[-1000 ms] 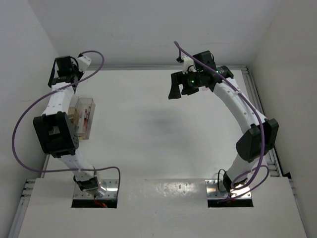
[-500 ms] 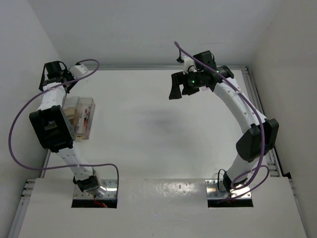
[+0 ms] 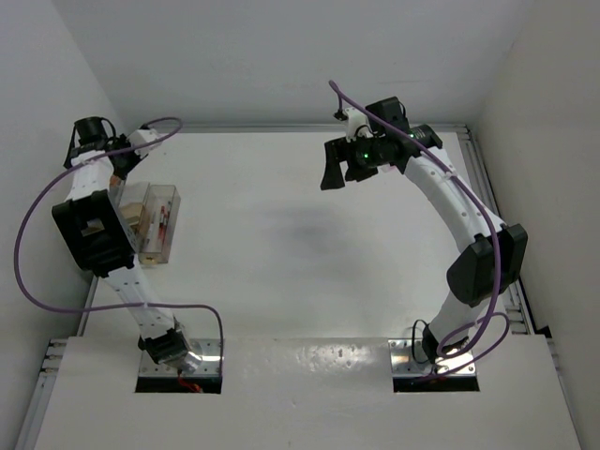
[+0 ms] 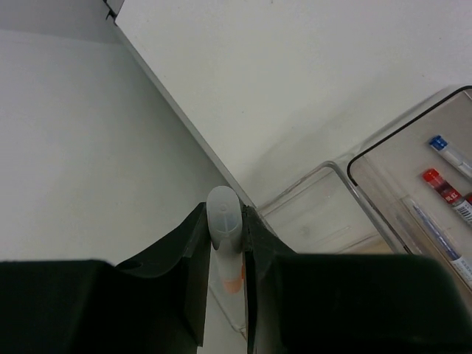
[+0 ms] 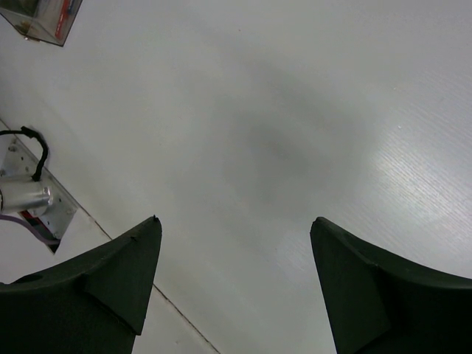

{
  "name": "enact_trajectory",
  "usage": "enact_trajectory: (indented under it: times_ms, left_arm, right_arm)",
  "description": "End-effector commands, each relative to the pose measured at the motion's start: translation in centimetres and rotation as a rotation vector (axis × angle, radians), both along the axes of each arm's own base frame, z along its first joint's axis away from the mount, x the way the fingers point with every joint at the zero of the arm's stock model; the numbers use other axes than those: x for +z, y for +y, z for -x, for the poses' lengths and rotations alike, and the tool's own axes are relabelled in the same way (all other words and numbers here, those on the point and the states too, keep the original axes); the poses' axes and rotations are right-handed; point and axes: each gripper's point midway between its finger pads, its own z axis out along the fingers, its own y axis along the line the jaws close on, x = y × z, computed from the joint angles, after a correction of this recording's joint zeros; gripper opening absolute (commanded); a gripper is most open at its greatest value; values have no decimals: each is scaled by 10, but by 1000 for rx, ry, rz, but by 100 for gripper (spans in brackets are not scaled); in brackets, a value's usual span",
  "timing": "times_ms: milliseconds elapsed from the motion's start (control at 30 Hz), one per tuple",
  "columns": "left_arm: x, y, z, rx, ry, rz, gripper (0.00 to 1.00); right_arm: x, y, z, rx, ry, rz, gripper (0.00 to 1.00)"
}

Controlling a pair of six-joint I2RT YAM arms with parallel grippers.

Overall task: Sort the stationery into containers
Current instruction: Place the stationery in the storage box.

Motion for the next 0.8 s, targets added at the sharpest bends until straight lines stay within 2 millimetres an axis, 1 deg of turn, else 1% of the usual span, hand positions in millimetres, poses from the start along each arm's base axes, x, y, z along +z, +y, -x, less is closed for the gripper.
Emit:
enact_trajectory:
  times_ms: [0,33,100,167,267,333,367,400,467,500,600,633,667,700,733,767]
  left_arm:
    - [9,2,-4,-44,-28,35,22]
    - [8,4,-4,-38,-27,41,24]
    - [5,4,0,-44,-14,51,24]
    - [4,3,3,-60,-7,53,24]
    - [-2,-2,12,-91,31,68,22]
    - [-2,-1,15,-93,35,67,26]
    - [-3,0,16,-91,36,69,34]
    - [-2,2,17,-81,34,78,55]
    - [0,3,17,-77,25,88,79]
    - [2,6,17,-60,16,100,100]
    - [19,5,12,-50,-30,148,100]
    - [39,6,7,-52,-74,161,100]
    - [53,-3,6,-79,-109,222,100]
    - [73,-9,6,-67,-145,284,100]
    - [104,-13,2,-76,-206,308,99]
    - [126,-25,2,-112,-253,368,99]
  right_arm:
    - [13,-3,0,4,-48,-3,80]
    - [13,-3,-1,3,-53,0,81]
    - [12,-3,0,4,-51,4,81]
    - [11,-4,0,2,-50,8,81]
    - [12,-4,-1,2,-53,7,81]
    - [12,-3,-1,2,-52,4,81]
    - [11,-4,-2,2,-50,6,81]
    - [11,-4,-2,1,-50,4,81]
    - [11,-4,-2,1,-48,5,81]
    - [11,-4,-2,1,-49,7,81]
    - [10,-5,-2,2,-51,12,81]
    - [10,-5,-2,0,-53,13,80]
    - [10,-7,-5,-5,-68,27,80]
    - [10,-8,-6,-4,-76,36,80]
    - [11,-12,-10,-11,-89,47,79]
    - [8,-17,-15,-11,-108,75,78]
